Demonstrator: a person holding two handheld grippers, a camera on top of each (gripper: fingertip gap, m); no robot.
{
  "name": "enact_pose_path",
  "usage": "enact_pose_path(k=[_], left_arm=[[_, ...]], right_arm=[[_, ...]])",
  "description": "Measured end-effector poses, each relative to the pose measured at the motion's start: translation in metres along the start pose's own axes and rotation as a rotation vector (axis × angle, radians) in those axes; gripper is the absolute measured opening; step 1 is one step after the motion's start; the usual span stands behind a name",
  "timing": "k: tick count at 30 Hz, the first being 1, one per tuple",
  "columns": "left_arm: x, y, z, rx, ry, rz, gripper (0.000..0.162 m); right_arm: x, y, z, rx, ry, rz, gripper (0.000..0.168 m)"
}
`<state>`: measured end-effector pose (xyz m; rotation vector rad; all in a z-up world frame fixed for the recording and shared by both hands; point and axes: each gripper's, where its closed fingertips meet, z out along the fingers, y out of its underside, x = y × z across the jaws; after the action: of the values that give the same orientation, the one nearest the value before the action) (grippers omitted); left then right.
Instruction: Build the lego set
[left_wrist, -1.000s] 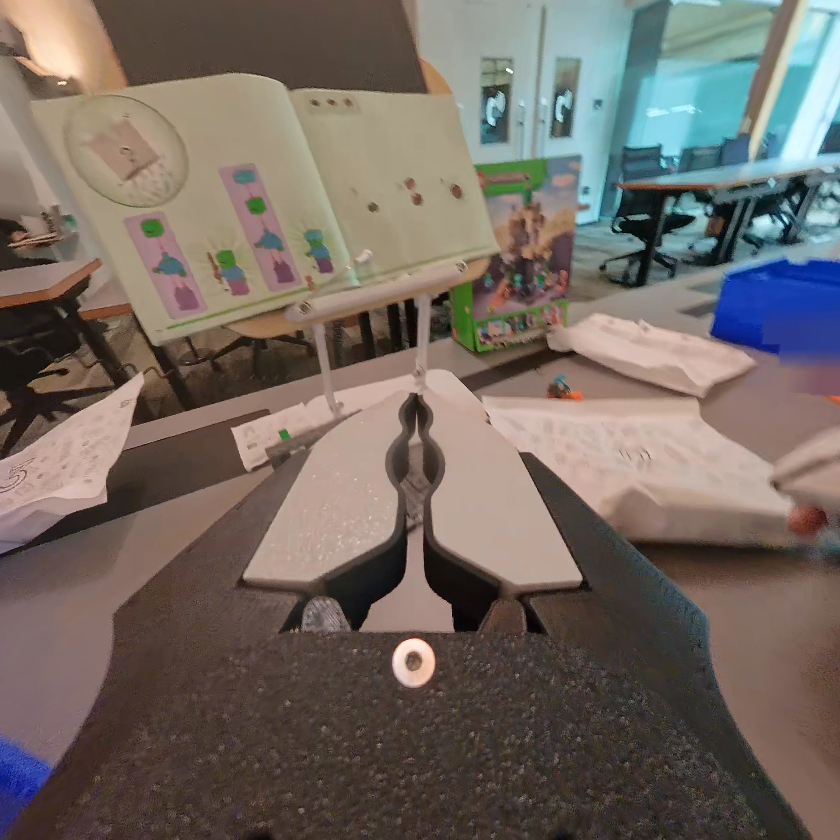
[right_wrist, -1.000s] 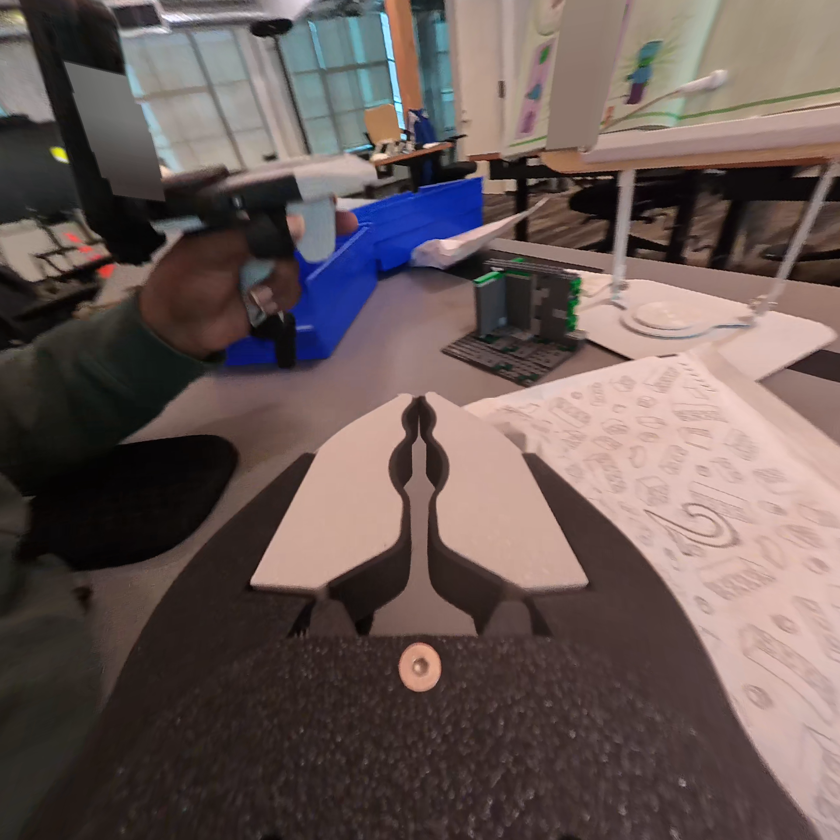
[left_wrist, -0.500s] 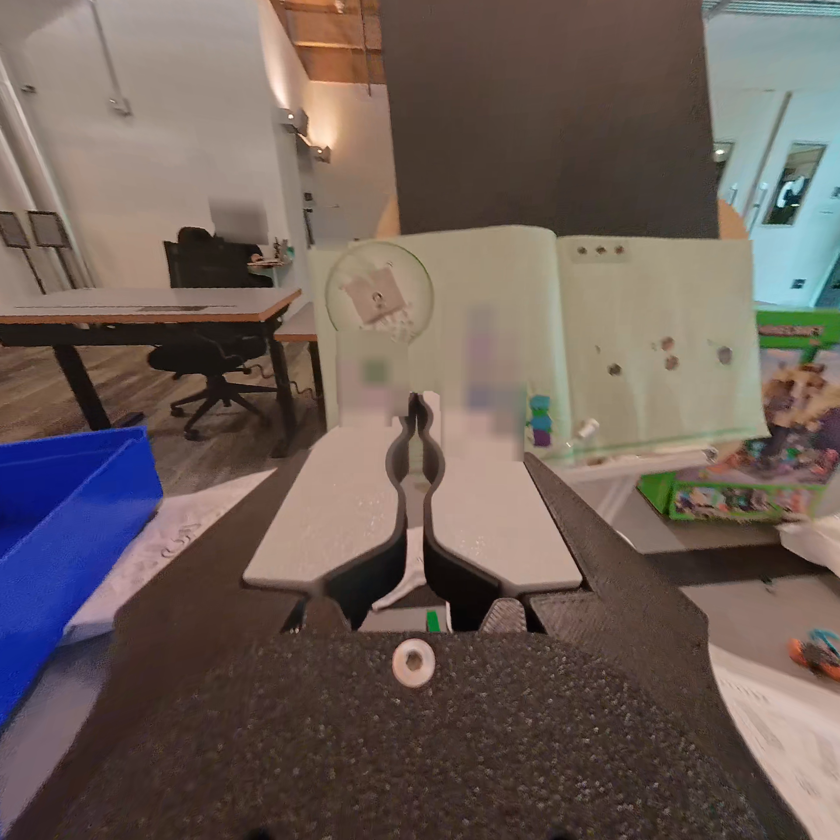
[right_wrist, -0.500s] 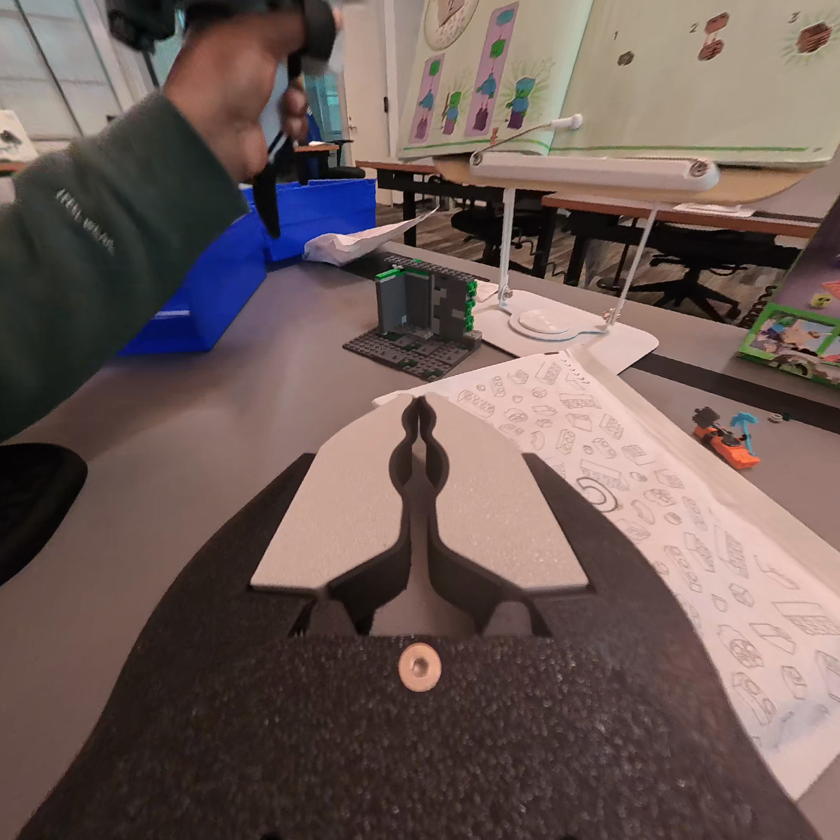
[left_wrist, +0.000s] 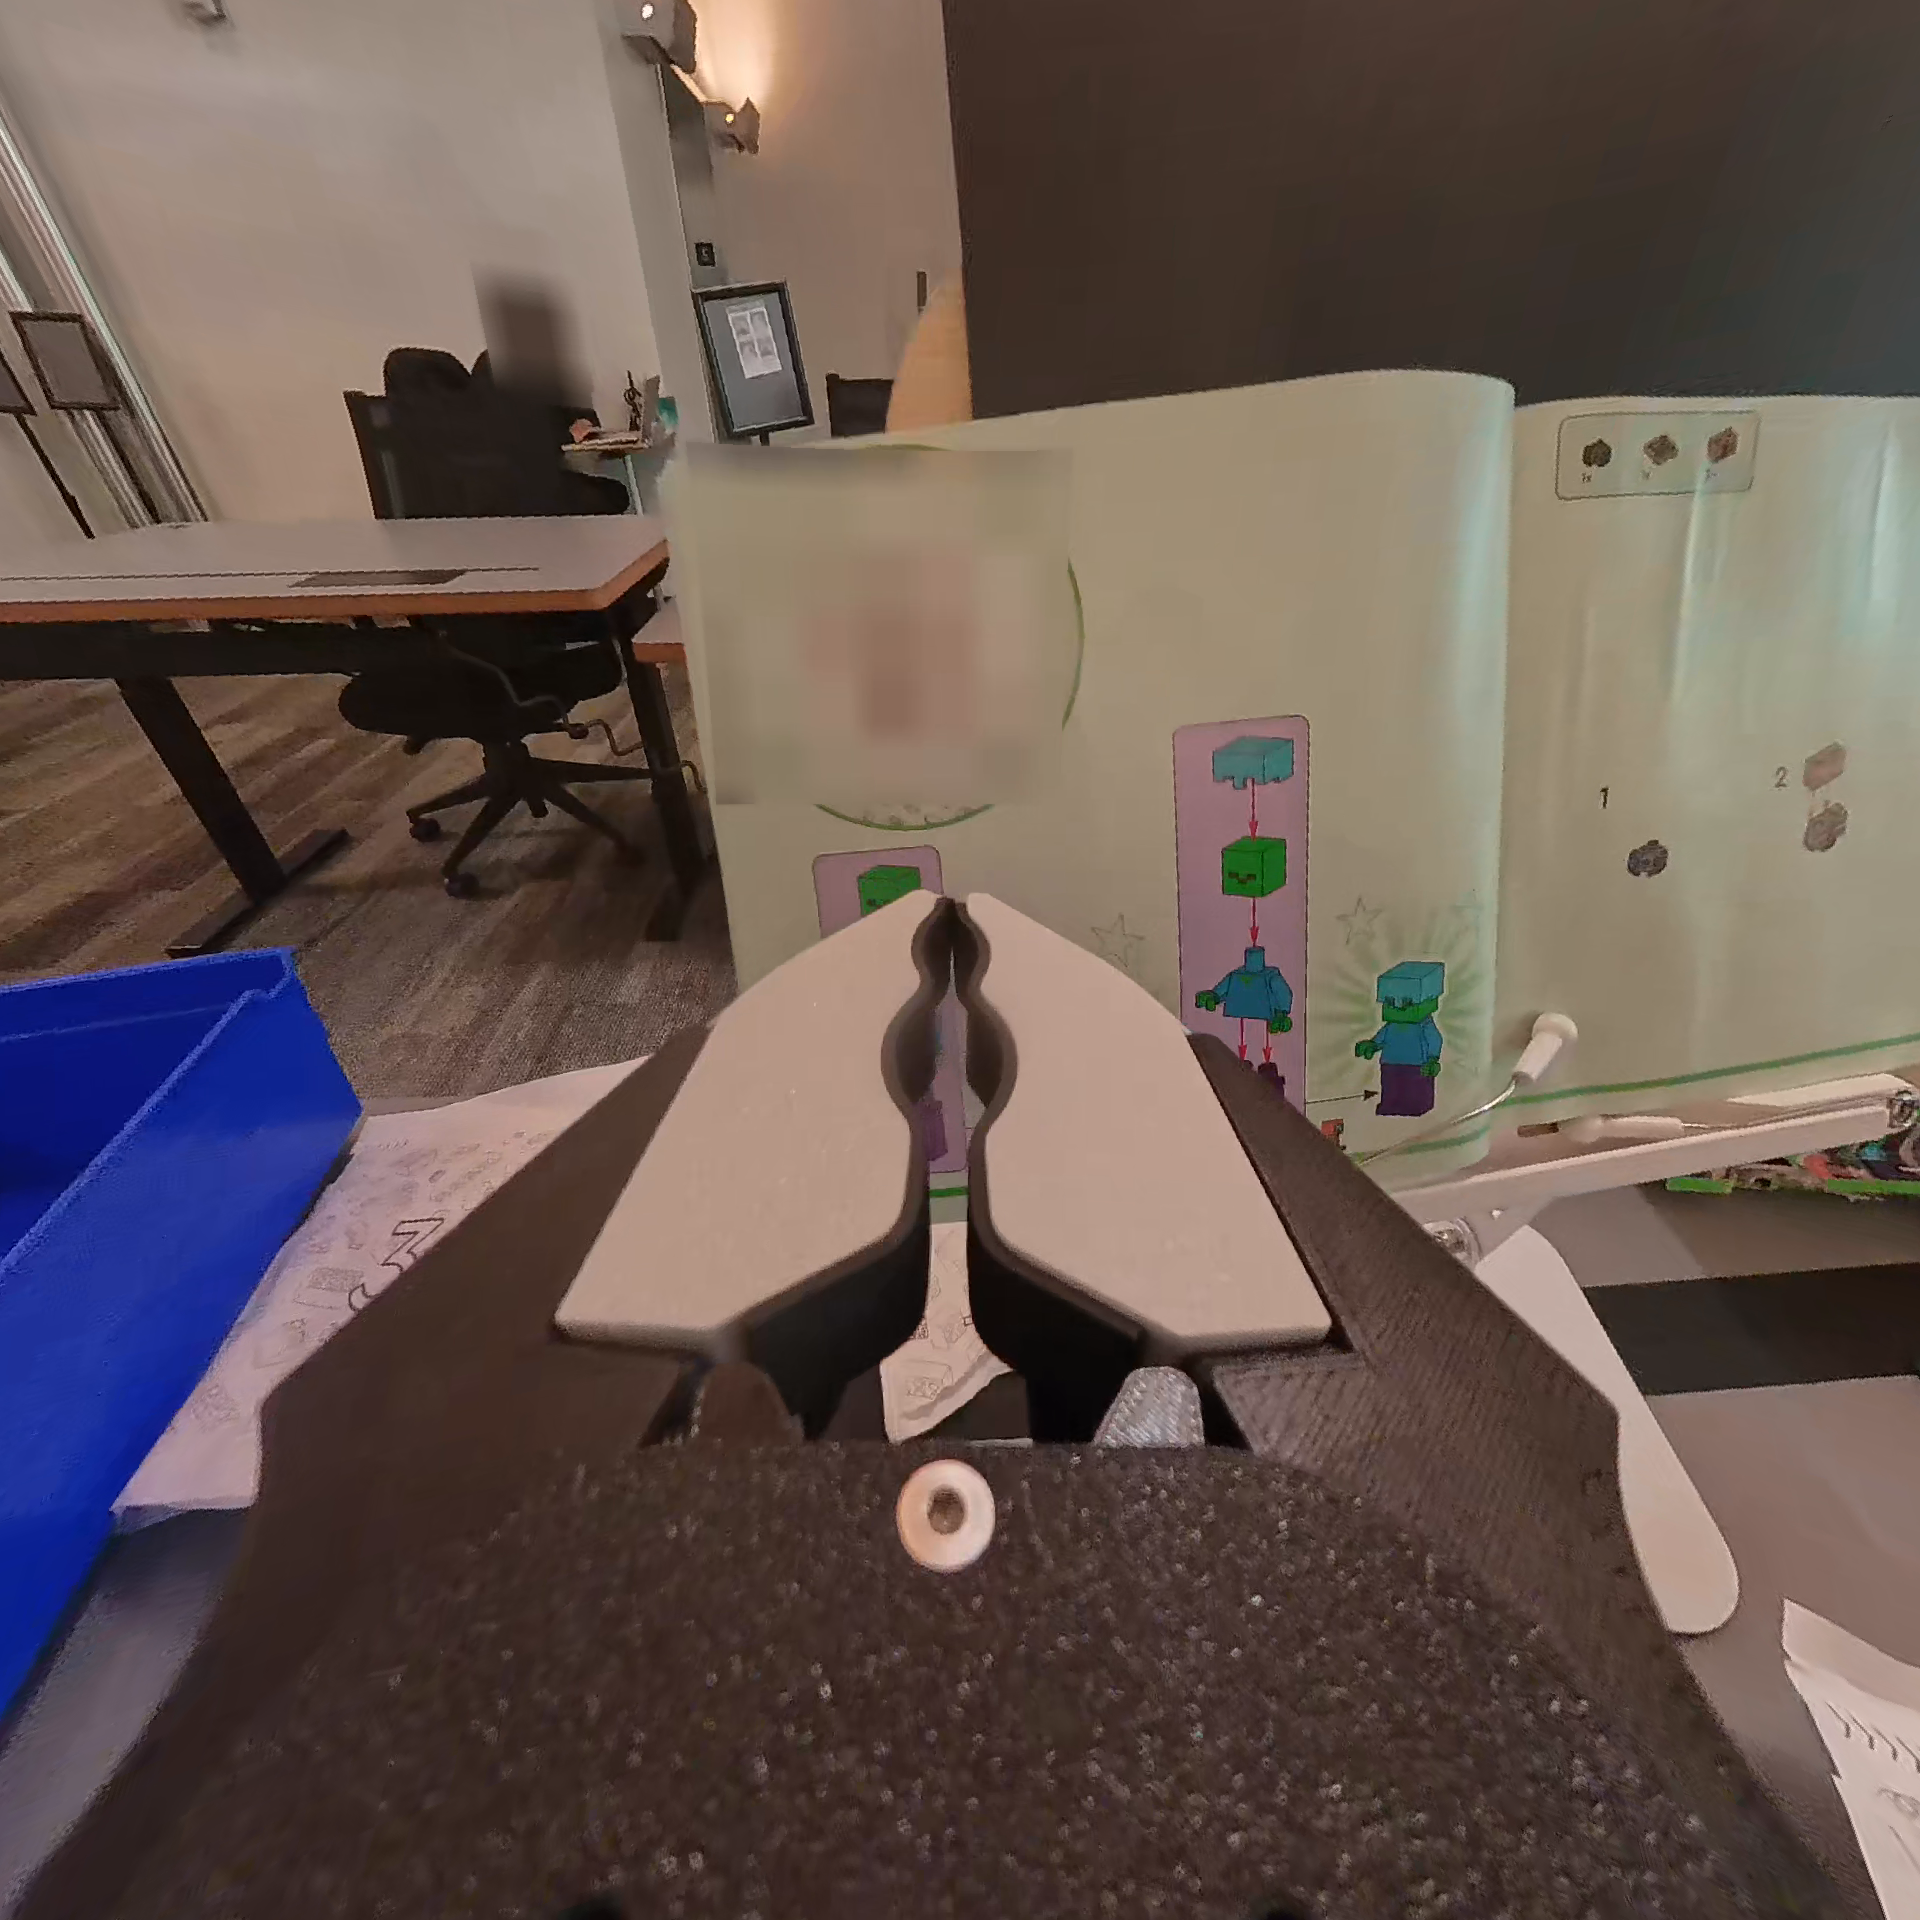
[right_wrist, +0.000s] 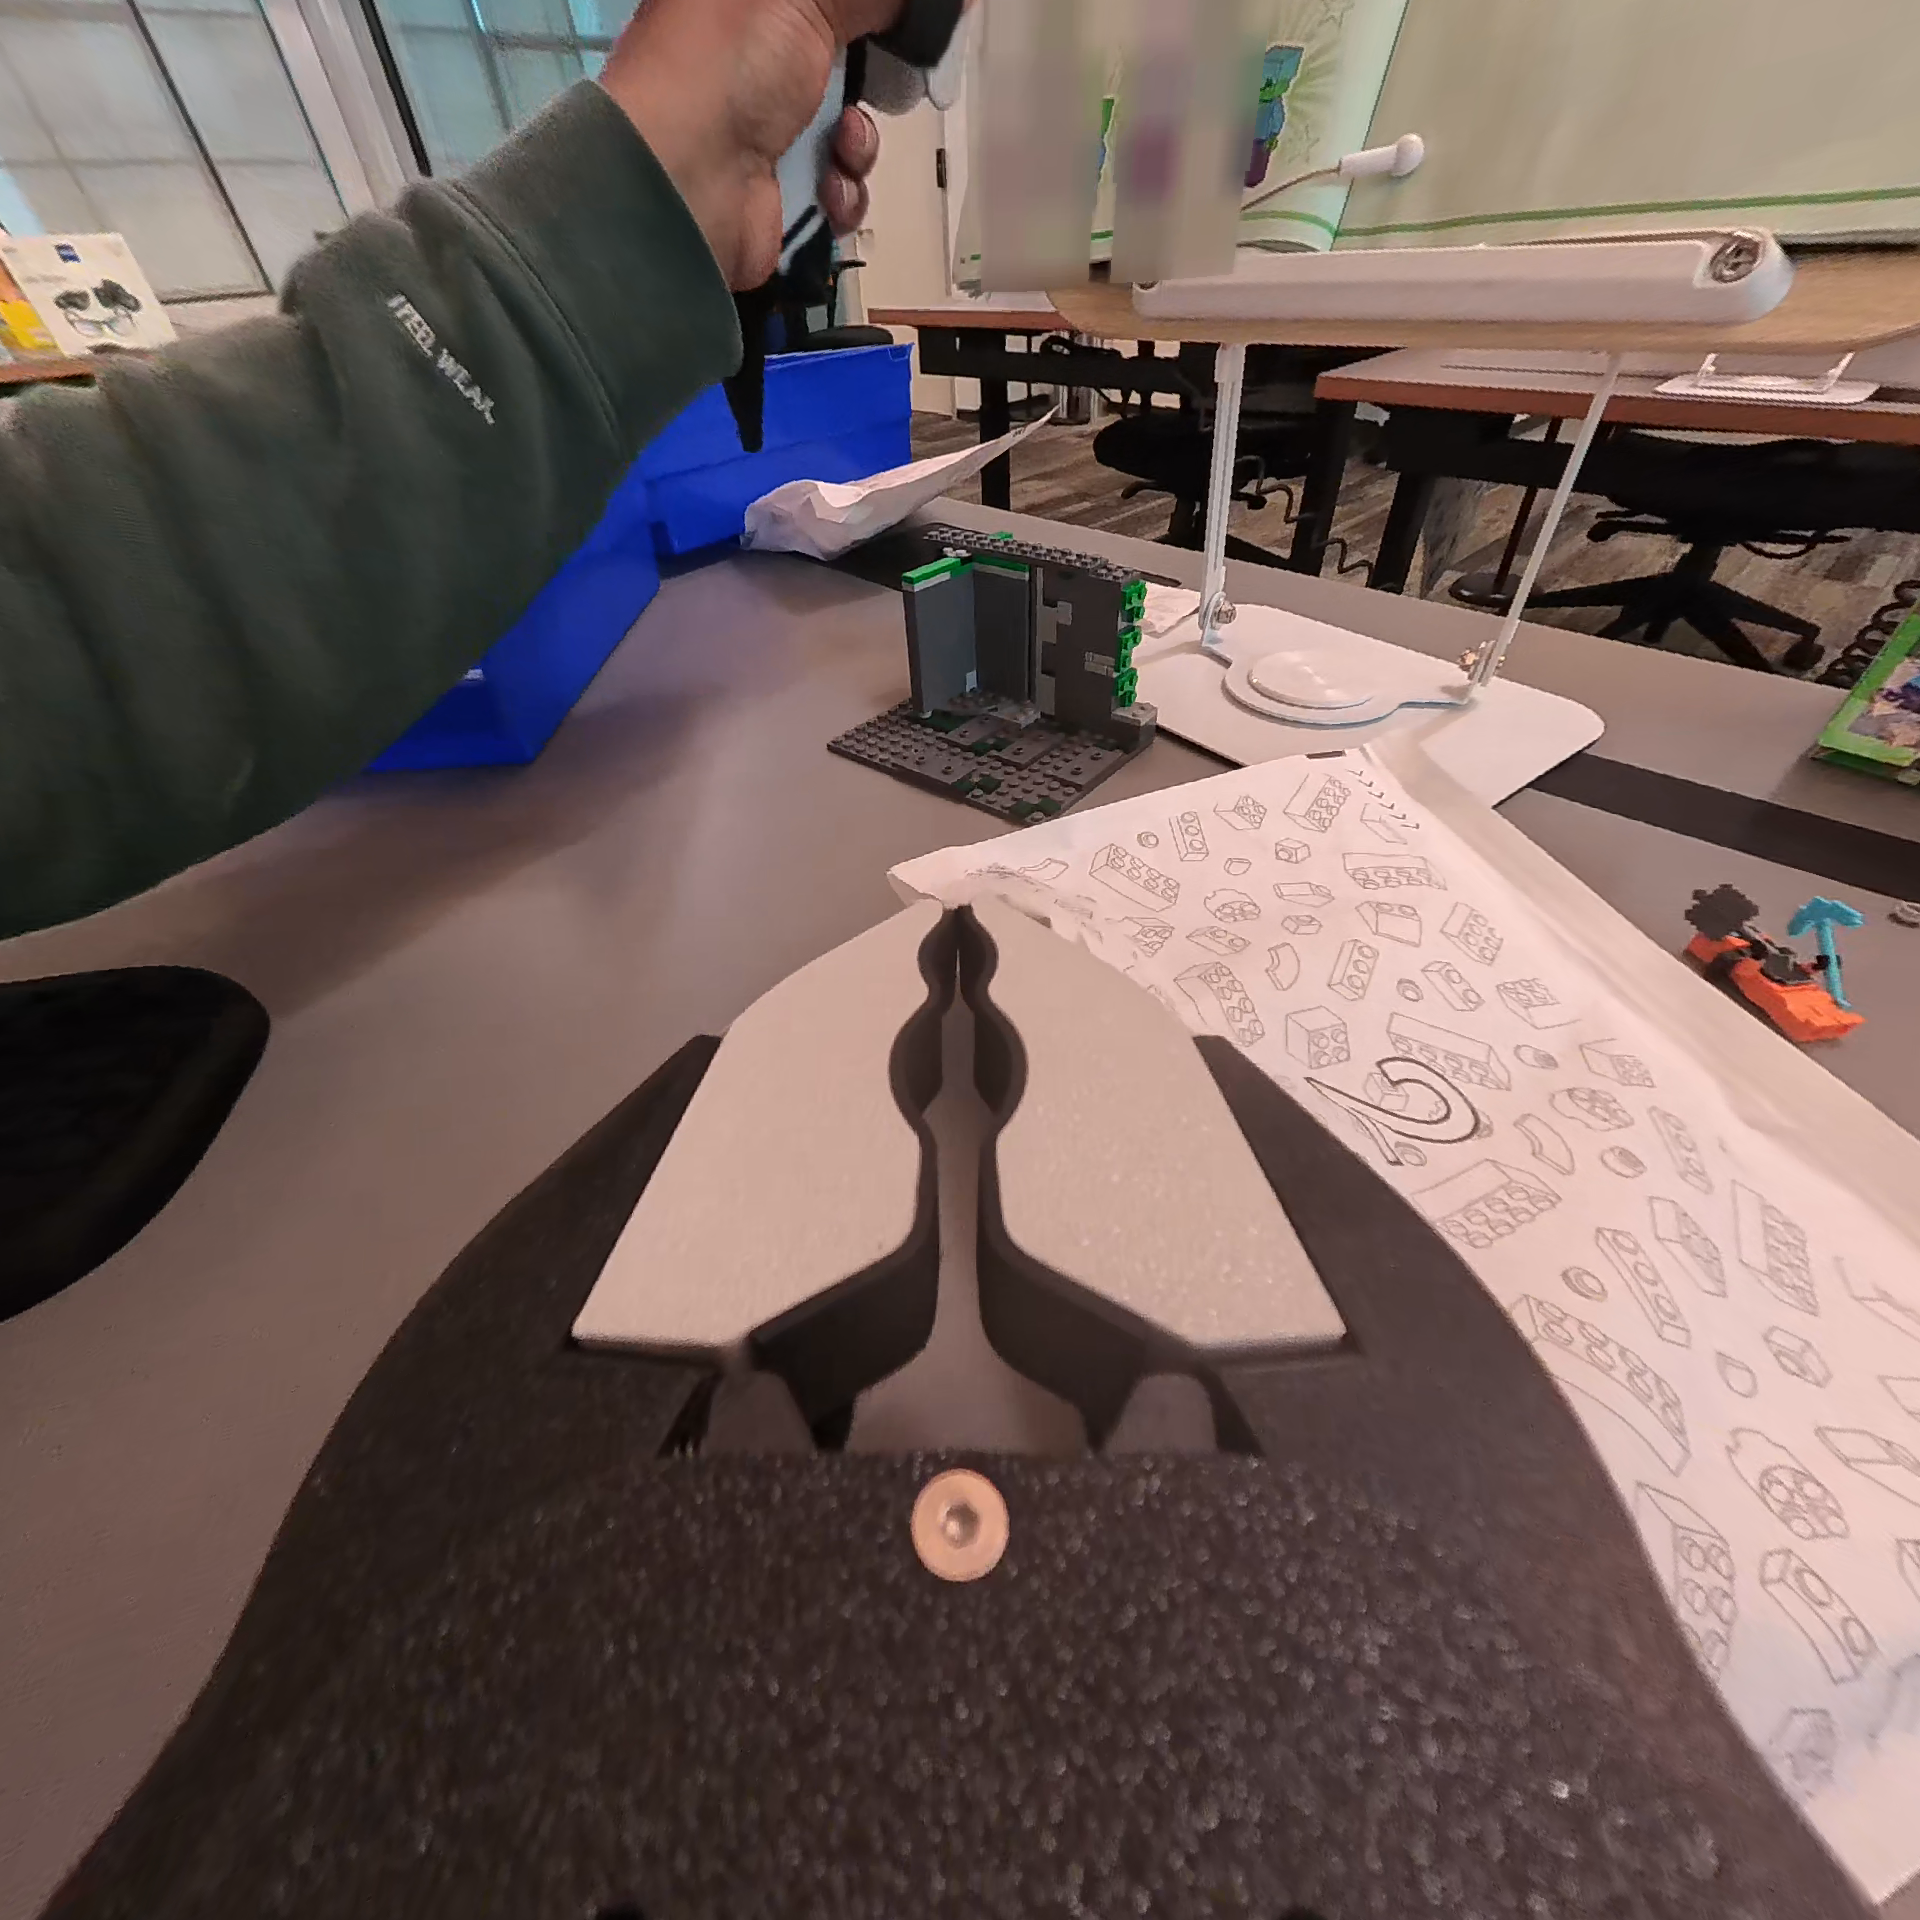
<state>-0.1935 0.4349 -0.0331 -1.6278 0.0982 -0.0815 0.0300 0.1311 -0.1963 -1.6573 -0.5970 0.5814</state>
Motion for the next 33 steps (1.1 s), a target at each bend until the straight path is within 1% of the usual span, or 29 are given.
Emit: enact_pose_path(k=[8, 33], left_arm=[[0.011, 0.000, 0.003, -0.002, 0.012, 0.005, 0.000], [0.010, -0.007, 0.005, 0.015, 0.015, 0.036, 0.000]], right_arm=[[-0.001, -0.002, -0.002, 0.005, -0.006, -0.002, 0.000], [0.002, -0.004, -0.006, 0.015, -0.004, 0.007, 0.000]])
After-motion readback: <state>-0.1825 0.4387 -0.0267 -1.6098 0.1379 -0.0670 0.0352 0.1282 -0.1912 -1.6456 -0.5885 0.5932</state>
